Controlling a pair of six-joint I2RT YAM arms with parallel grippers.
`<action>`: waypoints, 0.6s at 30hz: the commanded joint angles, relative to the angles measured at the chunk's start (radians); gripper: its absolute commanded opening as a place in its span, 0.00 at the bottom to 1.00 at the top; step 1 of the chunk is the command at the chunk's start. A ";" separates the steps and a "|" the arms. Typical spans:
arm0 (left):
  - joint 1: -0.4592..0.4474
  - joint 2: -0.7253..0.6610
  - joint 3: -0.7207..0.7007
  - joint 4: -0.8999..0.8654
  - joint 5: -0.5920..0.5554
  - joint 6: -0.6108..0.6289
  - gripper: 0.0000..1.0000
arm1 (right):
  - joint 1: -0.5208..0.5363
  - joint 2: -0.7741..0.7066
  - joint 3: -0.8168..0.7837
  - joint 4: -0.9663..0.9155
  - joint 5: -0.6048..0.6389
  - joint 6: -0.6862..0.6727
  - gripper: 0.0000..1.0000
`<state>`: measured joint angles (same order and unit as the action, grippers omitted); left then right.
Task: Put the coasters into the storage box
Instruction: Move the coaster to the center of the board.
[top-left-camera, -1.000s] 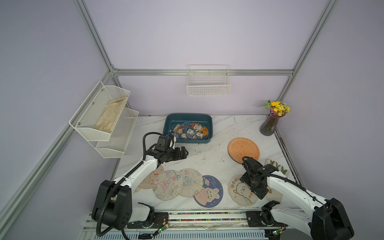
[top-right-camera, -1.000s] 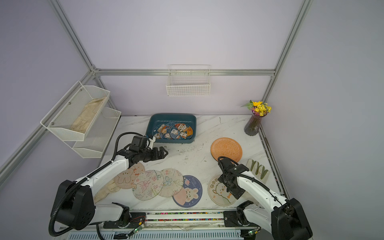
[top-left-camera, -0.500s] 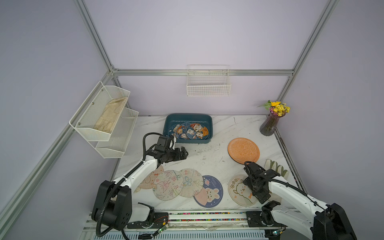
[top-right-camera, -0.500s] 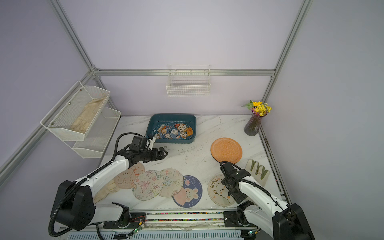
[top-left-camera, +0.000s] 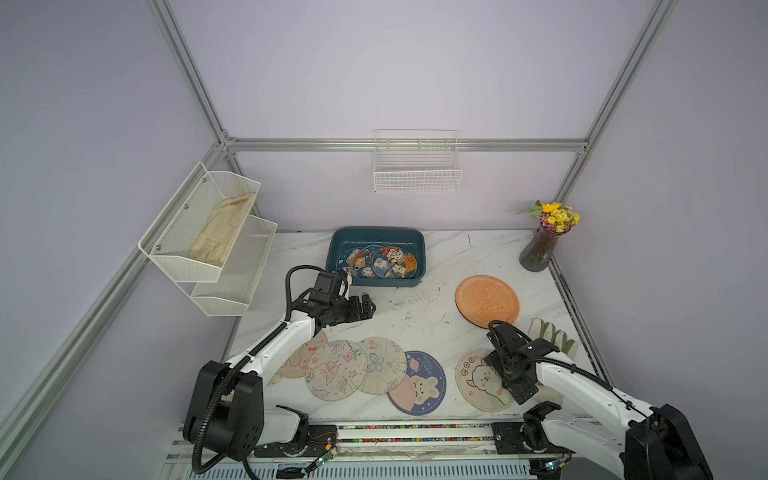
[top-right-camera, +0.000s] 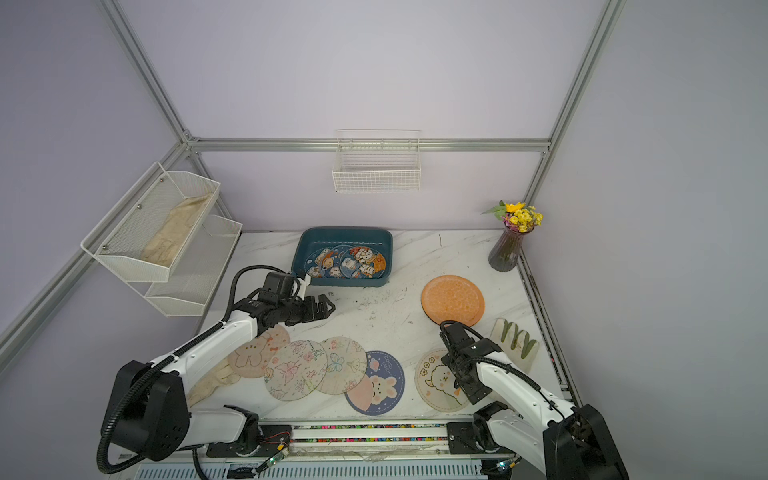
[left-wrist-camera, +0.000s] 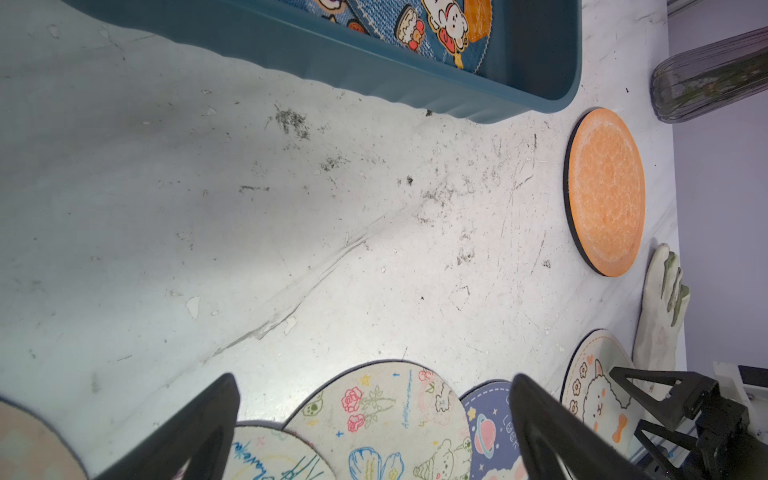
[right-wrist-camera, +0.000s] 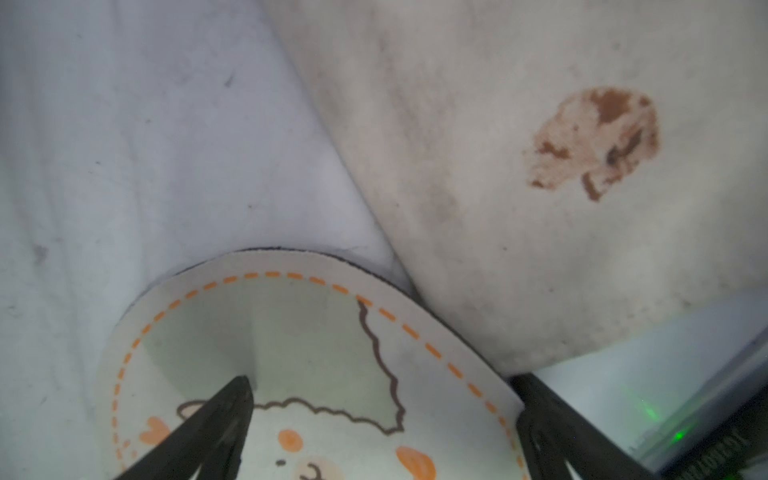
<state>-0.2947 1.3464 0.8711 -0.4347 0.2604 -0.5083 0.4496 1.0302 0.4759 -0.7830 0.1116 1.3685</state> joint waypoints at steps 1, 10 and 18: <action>0.000 -0.005 0.022 0.012 0.002 0.018 1.00 | -0.003 -0.018 -0.008 0.086 -0.029 0.050 0.97; 0.000 0.013 0.037 0.013 0.007 0.021 1.00 | 0.000 0.039 0.047 0.173 -0.073 -0.044 0.97; 0.000 0.013 0.040 0.012 0.007 0.021 1.00 | 0.010 0.161 0.130 0.257 -0.103 -0.153 0.97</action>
<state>-0.2947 1.3613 0.8715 -0.4351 0.2600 -0.5049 0.4507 1.1660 0.5678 -0.5751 0.0265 1.2530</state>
